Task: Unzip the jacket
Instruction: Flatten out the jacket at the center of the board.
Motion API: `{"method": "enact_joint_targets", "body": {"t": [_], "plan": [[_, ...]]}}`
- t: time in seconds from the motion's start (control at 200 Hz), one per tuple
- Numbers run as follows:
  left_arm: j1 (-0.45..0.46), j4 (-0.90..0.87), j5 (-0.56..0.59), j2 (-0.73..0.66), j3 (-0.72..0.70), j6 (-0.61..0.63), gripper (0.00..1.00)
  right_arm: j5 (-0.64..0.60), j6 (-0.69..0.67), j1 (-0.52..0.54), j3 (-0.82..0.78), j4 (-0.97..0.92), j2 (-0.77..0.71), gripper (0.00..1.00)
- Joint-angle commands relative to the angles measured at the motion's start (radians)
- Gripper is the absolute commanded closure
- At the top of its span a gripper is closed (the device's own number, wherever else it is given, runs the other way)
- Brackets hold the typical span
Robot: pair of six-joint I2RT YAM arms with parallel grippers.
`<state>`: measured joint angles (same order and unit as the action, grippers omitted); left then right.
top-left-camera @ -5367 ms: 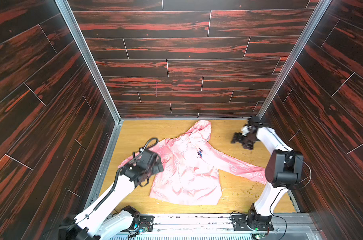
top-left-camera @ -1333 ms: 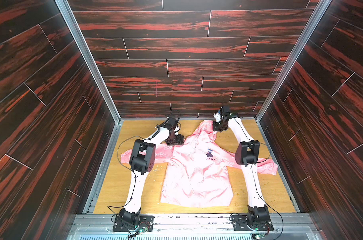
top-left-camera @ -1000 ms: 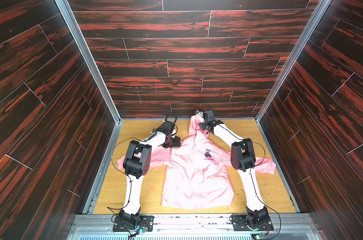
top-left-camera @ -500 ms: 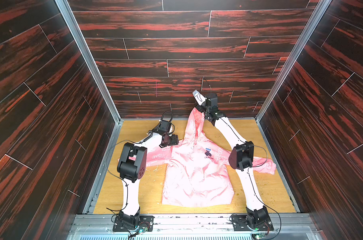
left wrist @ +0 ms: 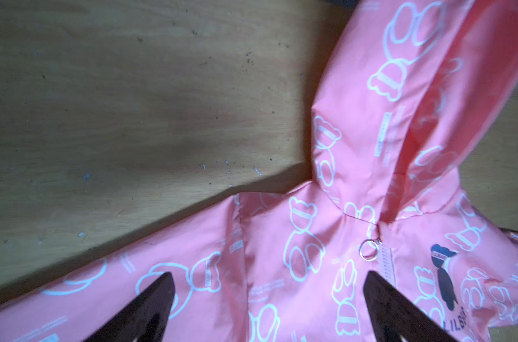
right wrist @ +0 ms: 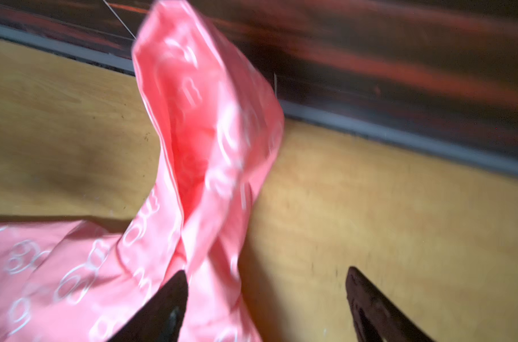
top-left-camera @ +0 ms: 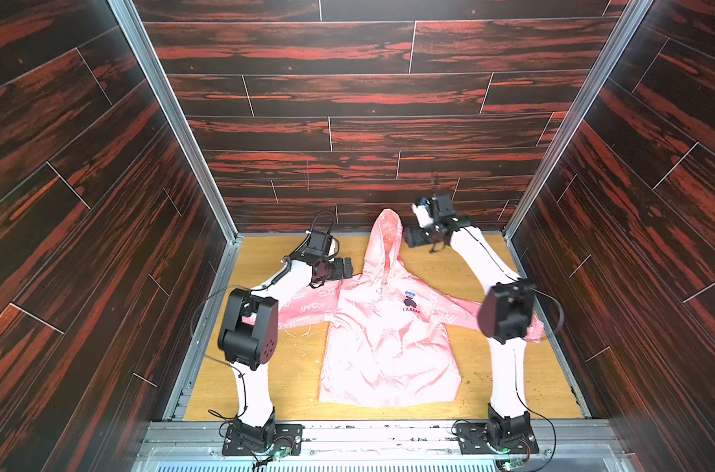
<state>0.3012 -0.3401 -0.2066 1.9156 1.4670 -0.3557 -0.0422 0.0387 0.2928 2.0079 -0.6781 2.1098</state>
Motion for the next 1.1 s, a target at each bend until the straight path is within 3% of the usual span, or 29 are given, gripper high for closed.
{"method": "enact_joint_targets", "body": {"t": [0.0, 0.17, 0.406, 0.541, 0.706, 0.772, 0.867, 0.972, 1.097], "plan": [[0.001, 0.031, -0.065, -0.036, -0.006, 0.073, 0.00, 0.083, 0.147, 0.020, -0.199, 0.126, -0.234, 0.22], [0.013, -0.048, -0.100, 0.027, 0.092, 0.094, 0.19, 0.174, 0.206, 0.022, -0.364, 0.143, -0.269, 0.46], [0.060, -0.083, -0.133, 0.053, 0.120, 0.165, 0.24, 0.248, 0.313, 0.060, -0.532, 0.224, -0.322, 0.47], [0.060, -0.028, -0.232, 0.056, 0.089, 0.199, 0.30, 0.243, 0.279, 0.129, -0.542, 0.225, -0.272, 0.60], [0.057, 0.135, -0.300, -0.007, -0.036, 0.337, 0.25, 0.188, 0.295, 0.211, -0.494, 0.199, -0.192, 0.58], [0.043, 0.177, -0.394, -0.021, -0.079, 0.411, 0.13, 0.173, 0.344, 0.213, -0.466, 0.169, -0.159, 0.56], [0.027, 0.102, -0.373, -0.002, -0.045, 0.479, 0.00, 0.168, 0.388, 0.219, -0.456, 0.152, -0.135, 0.51], [0.007, -0.008, -0.394, 0.027, 0.009, 0.557, 0.01, 0.172, 0.435, 0.234, -0.439, 0.129, -0.101, 0.50], [-0.019, -0.086, -0.484, 0.043, 0.046, 0.599, 0.18, 0.169, 0.452, 0.271, -0.356, 0.094, -0.035, 0.53]]}}
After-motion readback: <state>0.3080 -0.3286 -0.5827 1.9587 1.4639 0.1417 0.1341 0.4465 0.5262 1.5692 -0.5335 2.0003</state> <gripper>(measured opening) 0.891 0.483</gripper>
